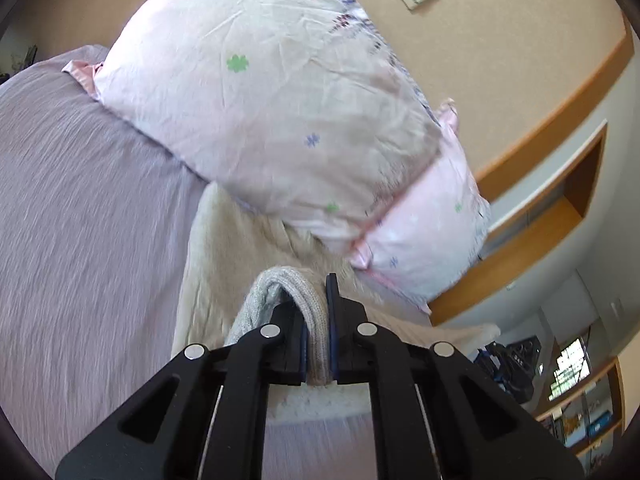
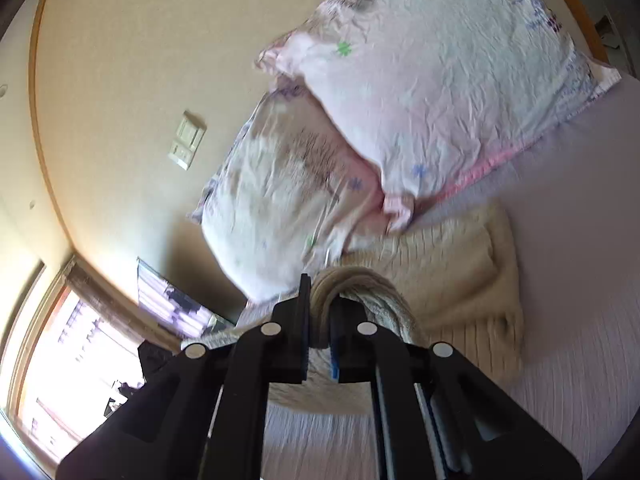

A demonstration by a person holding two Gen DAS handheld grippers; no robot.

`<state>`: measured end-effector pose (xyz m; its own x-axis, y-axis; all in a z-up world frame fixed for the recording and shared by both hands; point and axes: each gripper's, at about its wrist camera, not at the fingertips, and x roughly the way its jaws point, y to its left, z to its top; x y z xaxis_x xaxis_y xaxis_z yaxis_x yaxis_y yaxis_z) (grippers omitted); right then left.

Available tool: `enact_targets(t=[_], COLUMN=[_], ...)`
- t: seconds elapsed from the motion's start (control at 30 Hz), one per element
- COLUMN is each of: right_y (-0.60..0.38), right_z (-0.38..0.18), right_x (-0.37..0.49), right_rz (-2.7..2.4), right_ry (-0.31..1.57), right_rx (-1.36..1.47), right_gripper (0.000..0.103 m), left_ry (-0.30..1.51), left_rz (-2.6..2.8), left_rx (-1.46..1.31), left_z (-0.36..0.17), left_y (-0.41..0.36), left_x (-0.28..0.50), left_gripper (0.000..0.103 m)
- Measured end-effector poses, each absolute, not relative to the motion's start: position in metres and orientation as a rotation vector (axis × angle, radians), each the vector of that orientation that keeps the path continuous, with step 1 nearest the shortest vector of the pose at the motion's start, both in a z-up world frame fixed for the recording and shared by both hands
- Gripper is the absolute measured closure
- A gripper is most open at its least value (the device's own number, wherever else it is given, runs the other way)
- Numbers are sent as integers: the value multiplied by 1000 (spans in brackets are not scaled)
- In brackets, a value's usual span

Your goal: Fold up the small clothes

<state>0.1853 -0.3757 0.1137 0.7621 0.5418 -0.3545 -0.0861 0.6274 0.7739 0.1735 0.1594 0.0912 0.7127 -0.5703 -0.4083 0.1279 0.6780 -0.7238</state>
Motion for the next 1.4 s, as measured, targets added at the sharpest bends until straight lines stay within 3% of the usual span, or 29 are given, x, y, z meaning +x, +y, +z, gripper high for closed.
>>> enact_targets(t=[0.17,0.23,0.3,0.33,0.37,0.43,0.47,0.6,0.77,0.83,0.87,0.97,1.07,1.17,1.3,1.4], right_y=[-372,-369,-367,-367,-366,-363,-361,-356,-338,-341,-343,-353,-370,-392,-414,-426], right_z=[34,16,22,32,45,65,71,74,65,62,62,62,66,74,82,80], right_x=[278,287,285,277,270,257,251,242,245,241,237,228,215,199,178,171], right_rz=[139,77,108,96,85,114,134,216,265,278,288,314,317,295,243,201], right_ry=[814,888,857,823,780,709,695,711,764,767,766,760,735,694,636,624], right_rx=[869,894,891,855,820,754,734,747,748,754,760,777,779,770,743,740], right_gripper=[95,82,45,32,10,4,4,4,4,4,4,4,4,4,4,4], left_ry=[788,848,874,877,876,840,806,883,1022,994,1018,1004,945,867,834,907], left_rz=[-277,-254,-281,-290,-294,-233,-195,-162,-210,-223,-255,-275,-343,-478,-731,-896], left_rx=[-689,-713,-724,-707,-689,-662,-640,-587,-626,-624,-658,-843,-1041,-1075,-1048,-1052], left_z=[55,37,32,34,38,48,54,47,9,5,0,-16,-13,24,69,66], left_y=[133,127,127,128,131,145,152,167,164,158,154,150,146,111,11,-77], left_x=[285,302,303,299,294,272,261,254,254,252,254,252,246,247,259,269], left_gripper=[96,96,95,87,60,14,13,23,50,53,66,82,86,86,86,86])
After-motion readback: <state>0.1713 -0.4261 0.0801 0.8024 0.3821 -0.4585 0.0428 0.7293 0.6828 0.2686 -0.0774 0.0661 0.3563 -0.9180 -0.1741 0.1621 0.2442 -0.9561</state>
